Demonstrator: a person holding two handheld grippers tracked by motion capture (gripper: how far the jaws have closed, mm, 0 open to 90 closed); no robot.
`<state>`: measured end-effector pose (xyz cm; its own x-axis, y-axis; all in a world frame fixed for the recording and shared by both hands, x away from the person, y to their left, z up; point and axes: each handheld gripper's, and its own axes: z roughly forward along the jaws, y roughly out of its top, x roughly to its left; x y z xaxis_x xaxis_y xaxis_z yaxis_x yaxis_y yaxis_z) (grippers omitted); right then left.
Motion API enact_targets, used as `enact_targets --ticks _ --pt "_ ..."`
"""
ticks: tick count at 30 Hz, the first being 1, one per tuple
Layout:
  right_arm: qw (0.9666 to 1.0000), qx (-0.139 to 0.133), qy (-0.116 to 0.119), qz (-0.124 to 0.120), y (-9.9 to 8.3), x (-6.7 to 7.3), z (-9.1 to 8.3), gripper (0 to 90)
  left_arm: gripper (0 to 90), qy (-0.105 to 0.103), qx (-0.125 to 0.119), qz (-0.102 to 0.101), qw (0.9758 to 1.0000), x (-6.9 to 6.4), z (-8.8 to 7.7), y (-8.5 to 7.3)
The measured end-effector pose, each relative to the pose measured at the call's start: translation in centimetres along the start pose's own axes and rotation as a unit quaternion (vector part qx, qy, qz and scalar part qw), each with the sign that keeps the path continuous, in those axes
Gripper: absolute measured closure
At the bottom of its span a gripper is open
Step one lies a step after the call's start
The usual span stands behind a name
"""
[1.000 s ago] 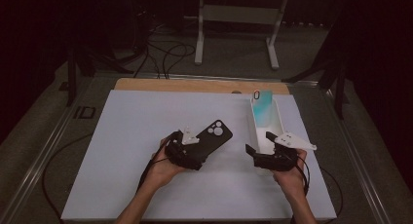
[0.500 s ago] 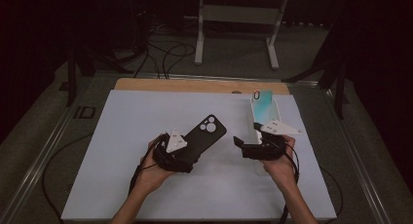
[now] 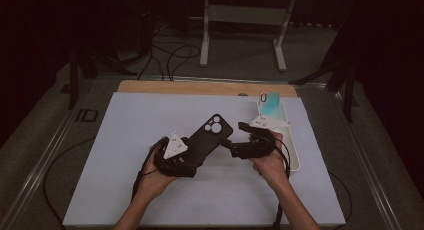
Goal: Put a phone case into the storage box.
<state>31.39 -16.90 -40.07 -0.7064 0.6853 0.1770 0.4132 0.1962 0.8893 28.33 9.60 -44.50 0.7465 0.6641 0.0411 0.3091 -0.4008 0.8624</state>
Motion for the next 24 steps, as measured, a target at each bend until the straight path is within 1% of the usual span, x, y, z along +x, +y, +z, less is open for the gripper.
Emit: enact_targets --ticks 1,2,5,6,8,9,10,11,12,14,16,19,20,23,24 --pt "1.0000 0.002 0.004 0.007 0.1 0.1 0.2 14.0 15.5 0.000 -0.002 0.003 1.0000 0.0 -0.1 0.1" --pt "0.9999 0.002 0.006 0.008 0.1 0.1 0.3 14.4 15.5 0.002 -0.009 0.000 1.0000 -0.2 -0.2 0.2" --pt "0.9995 0.004 0.013 0.028 0.2 0.0 0.7 16.2 15.5 0.003 -0.018 0.002 0.9998 -0.4 -0.4 0.4" --pt "0.9992 0.005 0.017 0.035 0.2 -0.1 0.7 19.0 15.5 0.002 -0.020 0.005 0.9998 -0.4 -0.6 0.5" --pt "0.9985 0.007 0.021 0.050 0.2 -0.1 0.9 23.3 15.5 -0.004 -0.028 0.002 0.9996 -0.5 -0.7 0.7" --pt "0.9977 0.012 0.024 0.062 0.3 -0.1 1.0 25.4 15.5 -0.005 -0.031 0.002 0.9995 -0.5 -0.8 0.8" --pt "0.9973 0.011 0.028 0.067 0.3 -0.1 1.1 27.8 15.5 -0.005 -0.035 0.002 0.9994 -0.6 -0.8 0.8" --pt "0.9962 0.013 0.034 0.079 0.4 -0.1 1.2 30.6 15.5 -0.007 -0.037 0.000 0.9993 -0.7 -0.9 0.9" --pt "0.9948 0.016 0.046 0.090 0.5 0.0 1.3 33.6 15.4 -0.007 -0.039 -0.001 0.9992 -0.7 -0.8 0.9" --pt "0.9939 0.018 0.051 0.096 0.6 0.1 1.5 40.2 15.4 -0.006 -0.039 0.002 0.9992 -0.9 -0.7 1.0" --pt "0.9925 0.020 0.061 0.104 0.8 0.3 1.7 45.8 15.3 -0.007 -0.039 -0.001 0.9992 -1.1 -0.5 0.9" --pt "0.9914 0.022 0.066 0.111 1.0 0.4 1.8 52.8 15.3 -0.006 -0.037 0.001 0.9993 -1.3 -0.4 0.9" --pt "0.9917 0.021 0.065 0.109 1.0 0.5 1.9 54.1 15.3 -0.006 -0.034 0.002 0.9994 -1.4 -0.3 0.9" --pt "0.9910 0.023 0.074 0.109 1.0 0.8 2.0 60.8 15.4 -0.001 -0.027 0.006 0.9996 -1.4 -0.2 0.9" --pt "0.9909 0.023 0.077 0.108 1.0 0.9 2.0 63.3 15.4 0.001 -0.024 0.004 0.9997 -1.5 -0.1 0.9"
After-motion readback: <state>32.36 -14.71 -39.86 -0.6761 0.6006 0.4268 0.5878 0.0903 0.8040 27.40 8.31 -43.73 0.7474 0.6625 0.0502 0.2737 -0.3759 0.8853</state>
